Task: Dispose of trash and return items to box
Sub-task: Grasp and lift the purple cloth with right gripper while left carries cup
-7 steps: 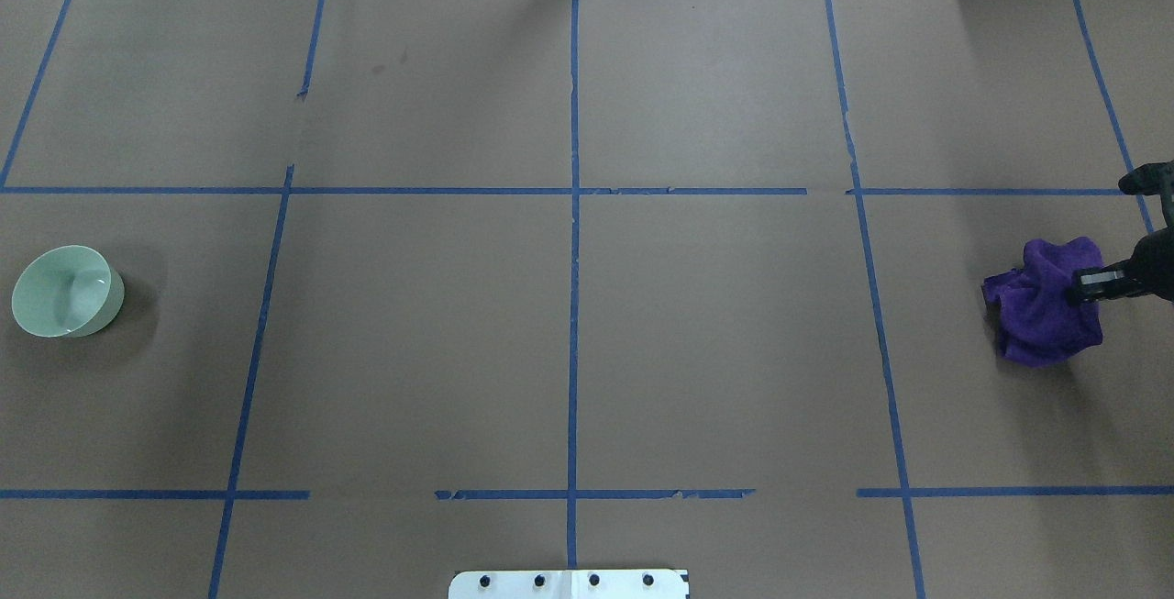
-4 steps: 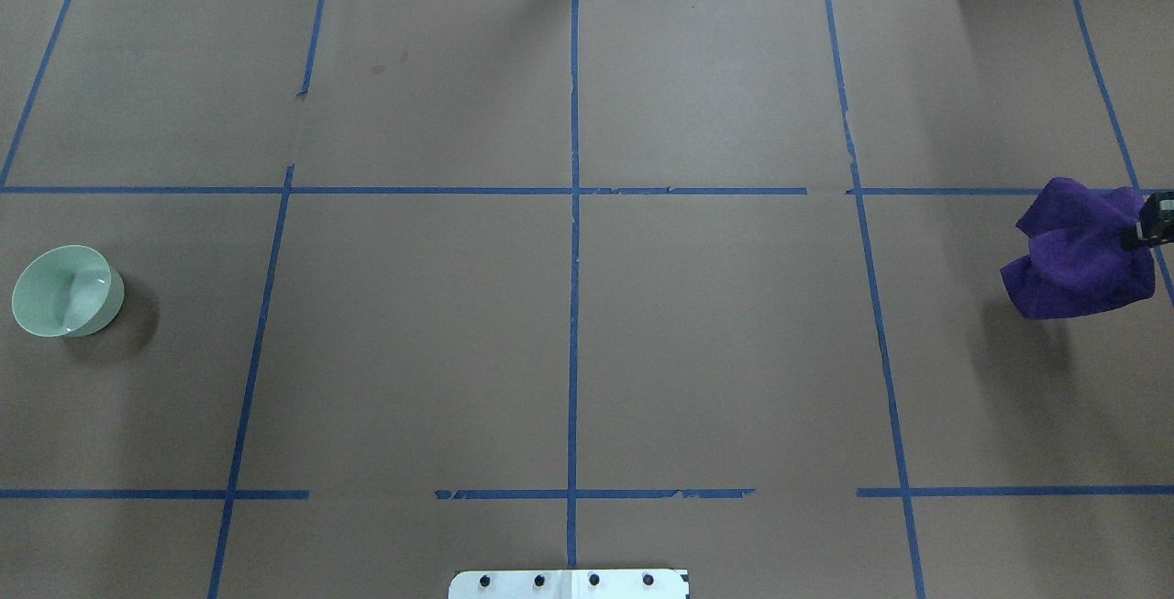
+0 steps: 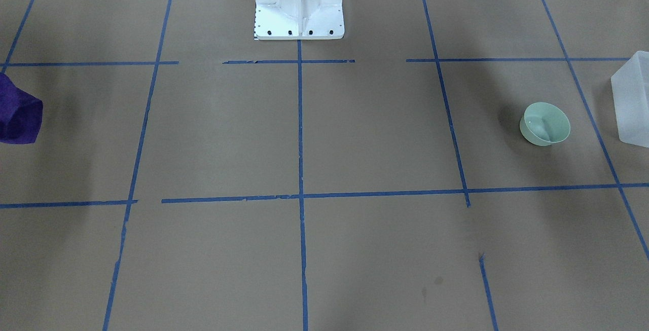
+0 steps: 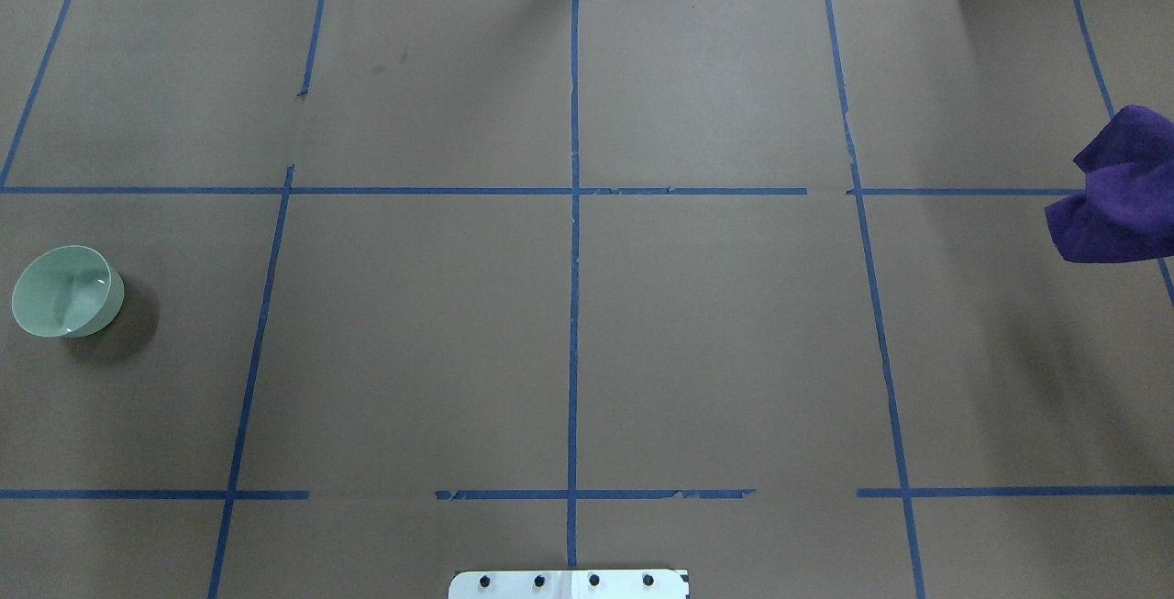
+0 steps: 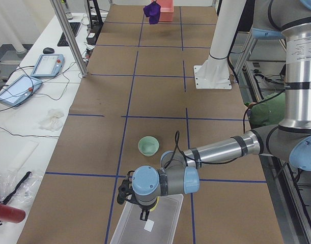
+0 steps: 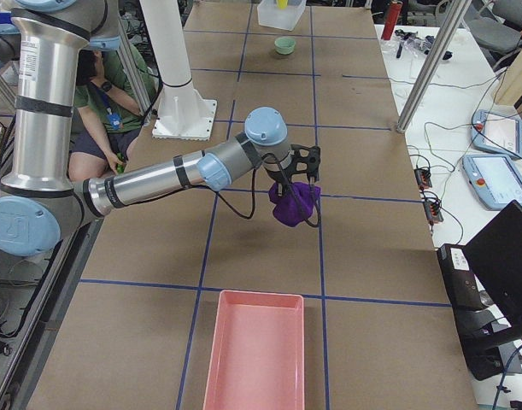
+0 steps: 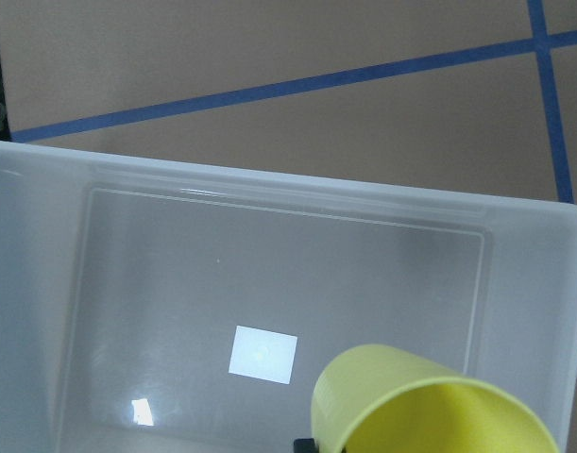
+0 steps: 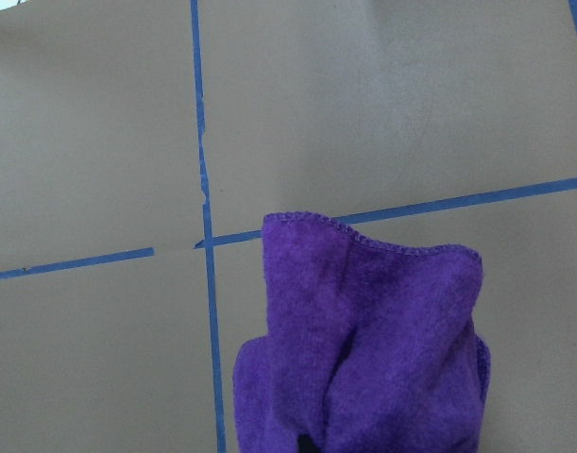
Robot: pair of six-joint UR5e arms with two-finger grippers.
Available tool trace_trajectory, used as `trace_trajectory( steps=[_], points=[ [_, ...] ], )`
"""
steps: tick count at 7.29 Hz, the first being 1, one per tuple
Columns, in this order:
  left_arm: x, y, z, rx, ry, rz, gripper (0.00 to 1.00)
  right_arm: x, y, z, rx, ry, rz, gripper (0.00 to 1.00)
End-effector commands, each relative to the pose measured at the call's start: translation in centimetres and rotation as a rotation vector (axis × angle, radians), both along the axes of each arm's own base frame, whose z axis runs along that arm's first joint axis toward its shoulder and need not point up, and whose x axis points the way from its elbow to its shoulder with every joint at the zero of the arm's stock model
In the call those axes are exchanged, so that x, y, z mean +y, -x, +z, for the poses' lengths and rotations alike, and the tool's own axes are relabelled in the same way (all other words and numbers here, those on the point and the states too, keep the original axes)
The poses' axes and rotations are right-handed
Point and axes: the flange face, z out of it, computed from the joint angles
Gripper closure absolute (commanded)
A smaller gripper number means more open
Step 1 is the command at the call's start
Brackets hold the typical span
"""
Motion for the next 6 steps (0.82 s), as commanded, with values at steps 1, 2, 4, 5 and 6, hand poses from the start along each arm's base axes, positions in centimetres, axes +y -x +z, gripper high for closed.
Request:
trace_trajectory(
  steps=[1, 2, 4, 5, 6],
  points=[
    [-0.3, -2.9, 0.7, 0.046, -0.020, 0.049, 1.00, 0.2, -2.1, -1.0, -0.018, -0.018, 0.040, 1.00],
    [-0.2, -3.0, 1.1, 0.050, -0.031, 0.051, 1.00, 0.4, -3.0, -1.4, -0.020, -0.027, 0.060, 1.00],
    [-0.3, -3.4, 0.9, 0.088, -0.054, 0.051, 0.39, 0.5, -3.7, -1.7, -0.019, -0.035, 0.076, 1.00],
    [-0.6, -3.5, 0.7, 0.091, -0.067, 0.054, 0.18, 0.6, -3.9, -1.9, -0.018, -0.039, 0.080, 1.00],
    [-1.3, -3.6, -0.1, 0.097, -0.094, 0.057, 0.00, 0.5, -3.9, -1.9, -0.018, -0.039, 0.080, 1.00]
  ],
)
